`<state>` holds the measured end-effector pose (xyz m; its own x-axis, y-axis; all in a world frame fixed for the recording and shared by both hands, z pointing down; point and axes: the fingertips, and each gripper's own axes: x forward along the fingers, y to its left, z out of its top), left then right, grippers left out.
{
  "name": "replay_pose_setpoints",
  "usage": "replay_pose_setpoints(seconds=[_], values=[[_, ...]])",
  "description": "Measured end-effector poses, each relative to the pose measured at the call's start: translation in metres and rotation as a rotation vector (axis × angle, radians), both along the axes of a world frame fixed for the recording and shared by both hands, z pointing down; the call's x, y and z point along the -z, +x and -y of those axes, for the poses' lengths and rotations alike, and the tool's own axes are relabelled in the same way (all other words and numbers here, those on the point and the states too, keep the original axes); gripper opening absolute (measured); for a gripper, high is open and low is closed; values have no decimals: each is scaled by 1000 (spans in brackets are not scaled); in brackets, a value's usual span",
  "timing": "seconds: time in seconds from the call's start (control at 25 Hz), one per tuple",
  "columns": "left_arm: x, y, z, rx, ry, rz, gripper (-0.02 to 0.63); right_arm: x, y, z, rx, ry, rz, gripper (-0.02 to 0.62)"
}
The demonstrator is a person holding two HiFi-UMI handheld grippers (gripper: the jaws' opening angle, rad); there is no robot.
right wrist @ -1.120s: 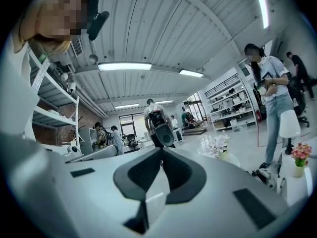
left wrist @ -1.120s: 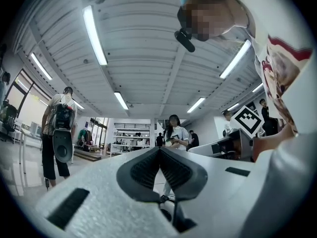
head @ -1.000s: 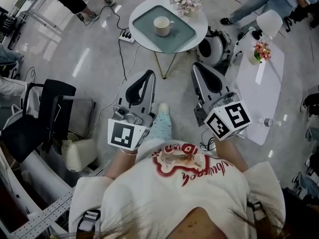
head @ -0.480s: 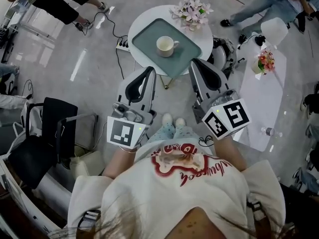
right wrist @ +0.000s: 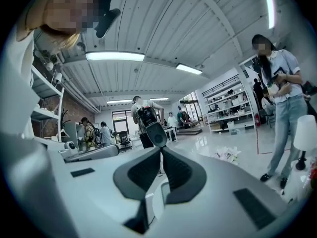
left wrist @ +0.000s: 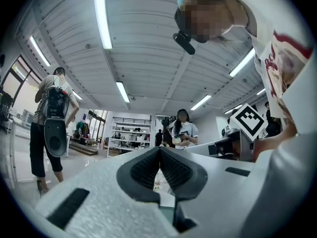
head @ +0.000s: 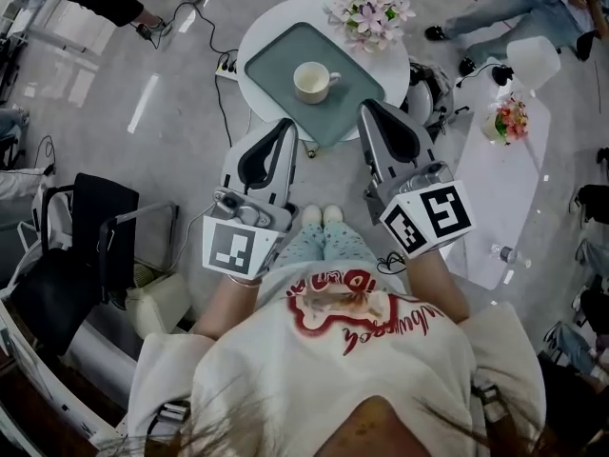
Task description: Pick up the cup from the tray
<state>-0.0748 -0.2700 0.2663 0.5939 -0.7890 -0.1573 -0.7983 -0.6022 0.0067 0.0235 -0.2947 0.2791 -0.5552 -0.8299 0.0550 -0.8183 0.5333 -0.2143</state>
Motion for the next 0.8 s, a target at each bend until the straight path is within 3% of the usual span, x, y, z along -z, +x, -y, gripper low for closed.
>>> replay_pose_setpoints(seconds=[0.2,0.36,0.64,0.8], values=[[-19,0,9,17,-27,-3,14,-35,6,28,-50,-16,-56,35],[-44,-5,12,37,-62,7,14,-108,8,62,-42,-102,-193,37],[-94,-14,14,59,-165,24,14,-224,7,125,-46,-228,-247,43],[-111,-23,13,80,-199,40,14,-262,4,142,-37,-277,-308,49]])
